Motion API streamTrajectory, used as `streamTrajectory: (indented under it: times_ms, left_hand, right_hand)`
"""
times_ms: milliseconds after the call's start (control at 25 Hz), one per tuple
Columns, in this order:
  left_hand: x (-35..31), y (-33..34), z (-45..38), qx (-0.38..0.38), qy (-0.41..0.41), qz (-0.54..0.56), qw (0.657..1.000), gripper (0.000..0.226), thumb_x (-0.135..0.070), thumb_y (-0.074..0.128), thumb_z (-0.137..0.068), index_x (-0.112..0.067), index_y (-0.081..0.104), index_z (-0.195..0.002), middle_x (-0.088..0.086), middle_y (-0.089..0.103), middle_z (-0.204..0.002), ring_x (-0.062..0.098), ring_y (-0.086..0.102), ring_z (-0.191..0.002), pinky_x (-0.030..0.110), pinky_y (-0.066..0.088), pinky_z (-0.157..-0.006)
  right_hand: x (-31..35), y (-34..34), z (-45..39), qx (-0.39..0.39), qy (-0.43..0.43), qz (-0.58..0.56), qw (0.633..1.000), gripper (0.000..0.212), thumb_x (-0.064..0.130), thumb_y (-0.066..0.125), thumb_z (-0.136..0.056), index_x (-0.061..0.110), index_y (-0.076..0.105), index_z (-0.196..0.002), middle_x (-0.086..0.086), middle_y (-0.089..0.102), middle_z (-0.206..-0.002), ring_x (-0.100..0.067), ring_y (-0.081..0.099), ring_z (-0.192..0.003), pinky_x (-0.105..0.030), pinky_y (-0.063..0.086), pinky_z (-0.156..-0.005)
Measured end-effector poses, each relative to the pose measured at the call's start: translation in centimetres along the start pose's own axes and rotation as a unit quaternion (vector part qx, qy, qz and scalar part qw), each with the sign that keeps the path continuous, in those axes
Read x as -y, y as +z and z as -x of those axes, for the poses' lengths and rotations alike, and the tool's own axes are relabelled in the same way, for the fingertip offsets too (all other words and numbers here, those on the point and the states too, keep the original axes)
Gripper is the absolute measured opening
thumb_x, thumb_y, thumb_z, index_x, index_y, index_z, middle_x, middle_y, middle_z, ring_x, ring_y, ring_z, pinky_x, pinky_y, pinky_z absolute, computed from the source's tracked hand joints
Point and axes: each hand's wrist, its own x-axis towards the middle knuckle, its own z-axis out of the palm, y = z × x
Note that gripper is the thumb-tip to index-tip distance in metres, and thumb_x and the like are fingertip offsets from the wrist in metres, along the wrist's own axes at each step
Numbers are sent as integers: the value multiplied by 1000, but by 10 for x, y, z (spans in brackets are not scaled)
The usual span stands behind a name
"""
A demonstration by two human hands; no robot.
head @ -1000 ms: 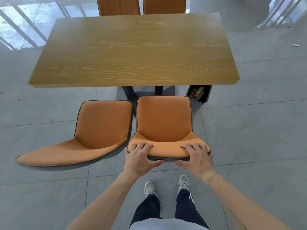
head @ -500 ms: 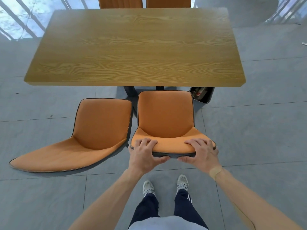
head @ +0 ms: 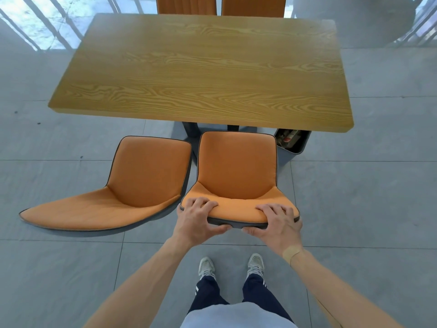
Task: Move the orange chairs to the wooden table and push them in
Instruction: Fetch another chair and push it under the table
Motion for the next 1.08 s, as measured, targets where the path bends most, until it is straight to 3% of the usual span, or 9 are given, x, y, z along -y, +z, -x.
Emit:
streamTrajectory:
  times_ms: [480, 640, 760, 920, 1080]
  left_hand:
    - [5, -12, 7, 51, -29, 9, 998, 85, -89, 49, -64, -41, 45, -133, -11, 44, -139, 21, 28, -134, 62, 23, -110]
    - [11, -21, 19, 47, -55, 57, 996, 84, -87, 47, -70, -40, 41, -139, -10, 38, -146, 18, 19, -140, 55, 18, -116]
    - [50, -39, 48, 12, -63, 100, 993, 77, -81, 49, -75, -38, 43, -139, -9, 39, -147, 15, 21, -140, 49, 25, -115]
    - [131, -73, 107, -44, -82, 129, 987, 77, -82, 47, -75, -38, 45, -137, -10, 41, -146, 13, 26, -138, 46, 30, -114]
    - [201, -101, 160, -87, -108, 128, 982, 75, -81, 47, -76, -36, 45, -136, -9, 44, -145, 15, 30, -136, 45, 29, -113]
  right_hand:
    - [7, 5, 2, 33, -9, 7, 999, 99, 100, 24, -54, 43, 40, -134, 10, 43, -141, -23, 26, -130, -71, 23, -105]
    - [23, 4, 10, 13, -33, 58, 998, 94, 97, 18, -64, 42, 37, -138, 10, 39, -148, -26, 17, -142, -77, -2, -104]
    - [71, 11, 18, -14, -103, 81, 991, 92, 95, 12, -67, 42, 38, -138, 12, 36, -151, -25, 14, -146, -75, -6, -105]
    - [171, 35, 33, -9, -179, 50, 982, 78, 87, 23, -76, 41, 39, -137, 11, 35, -152, -25, 12, -146, -70, -4, -110]
    - [265, 62, 49, -1, -253, 44, 966, 73, 81, 29, -80, 39, 40, -139, 8, 35, -151, -26, 14, -145, -61, 11, -116]
